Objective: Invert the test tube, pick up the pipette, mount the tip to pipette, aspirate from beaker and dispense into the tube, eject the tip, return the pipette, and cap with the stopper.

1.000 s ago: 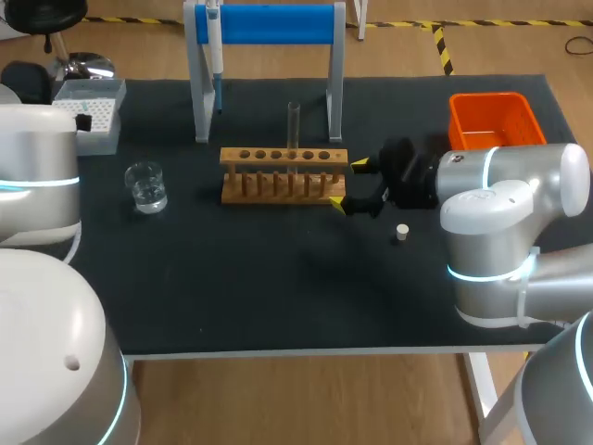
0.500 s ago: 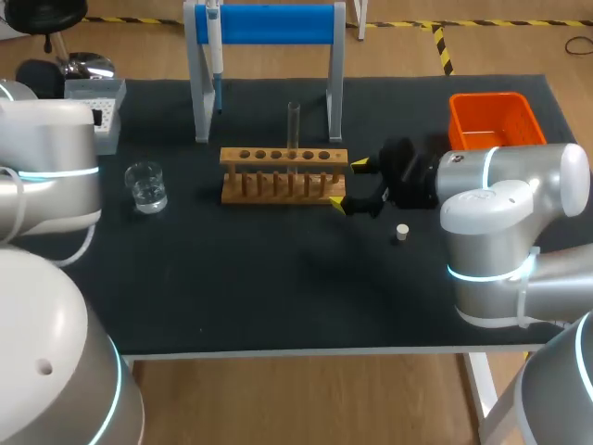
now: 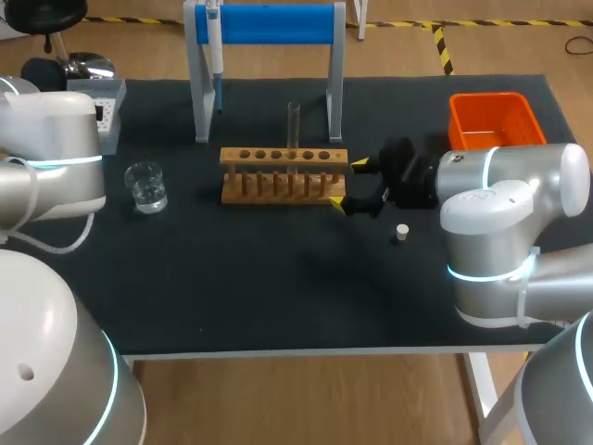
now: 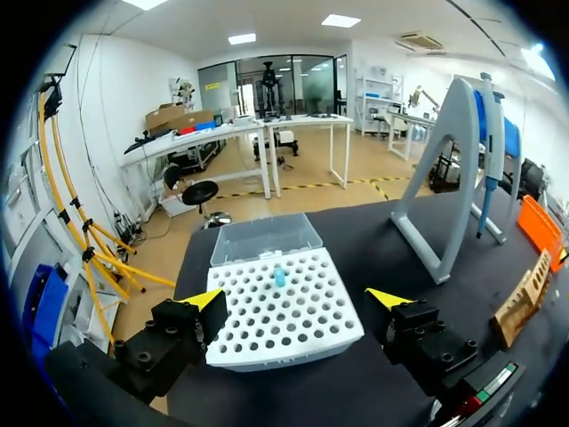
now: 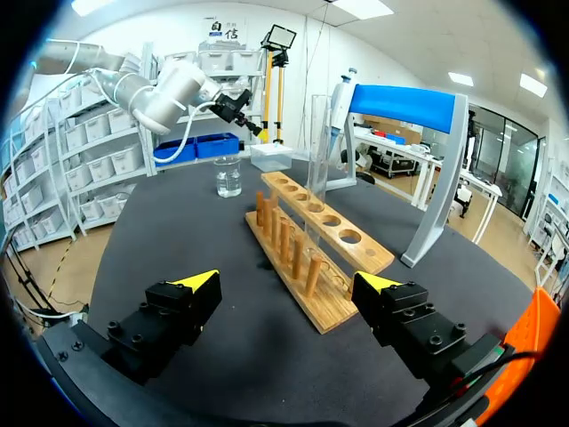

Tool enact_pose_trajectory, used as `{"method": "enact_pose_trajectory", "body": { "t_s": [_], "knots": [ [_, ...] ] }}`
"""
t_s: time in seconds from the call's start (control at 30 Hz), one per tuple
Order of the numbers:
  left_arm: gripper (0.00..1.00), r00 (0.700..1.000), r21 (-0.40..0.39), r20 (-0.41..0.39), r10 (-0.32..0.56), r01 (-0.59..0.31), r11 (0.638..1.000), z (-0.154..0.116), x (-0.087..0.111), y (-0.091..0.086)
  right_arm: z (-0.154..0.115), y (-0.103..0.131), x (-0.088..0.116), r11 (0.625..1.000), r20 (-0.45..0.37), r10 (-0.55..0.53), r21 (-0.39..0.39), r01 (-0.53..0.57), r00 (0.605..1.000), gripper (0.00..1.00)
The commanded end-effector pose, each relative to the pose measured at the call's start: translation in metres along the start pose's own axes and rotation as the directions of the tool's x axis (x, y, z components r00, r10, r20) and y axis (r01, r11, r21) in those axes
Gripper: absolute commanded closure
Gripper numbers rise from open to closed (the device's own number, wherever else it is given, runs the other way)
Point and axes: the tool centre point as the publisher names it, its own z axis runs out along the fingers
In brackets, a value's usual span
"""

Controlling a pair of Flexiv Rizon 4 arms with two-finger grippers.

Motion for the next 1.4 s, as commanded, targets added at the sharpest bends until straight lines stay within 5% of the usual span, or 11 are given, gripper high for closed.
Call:
{"method": "enact_pose_trajectory", "body": {
  "t_s": [0.03,0.1,0.17,0.23,0.37,1.4],
  "knots": [
    [0.0,1.0,-0.005,0.009,0.008,-0.008,1.0,0.01,-0.001,-0.001,-0.001,0.0,0.0,1.0,-0.002,0.0,0.002,0.0,1.0,0.0],
    [0.0,1.0,-0.005,0.012,0.005,-0.005,1.0,0.013,-0.002,-0.001,-0.001,0.0,0.0,1.0,-0.002,0.0,0.002,0.0,1.0,0.0],
    [0.11,1.0,-0.006,0.015,0.001,0.0,1.0,0.013,-0.002,-0.001,-0.001,0.0,0.0,1.0,-0.002,0.0,0.002,0.0,1.0,0.0],
    [0.36,1.0,-0.008,0.018,-0.003,0.003,1.0,0.014,-0.003,-0.001,-0.001,0.0,0.0,1.0,-0.002,0.0,0.002,0.0,1.0,0.0],
    [0.57,1.0,-0.009,0.018,-0.017,0.018,1.0,0.015,-0.003,-0.001,-0.001,0.0,0.0,1.0,-0.002,0.0,0.002,0.0,1.0,0.0],
    [0.61,0.997,-0.017,0.009,-0.07,0.07,0.997,0.034,-0.007,-0.005,-0.001,0.0,0.0,1.0,-0.002,0.0,0.002,0.0,1.0,0.0]
  ]
}}
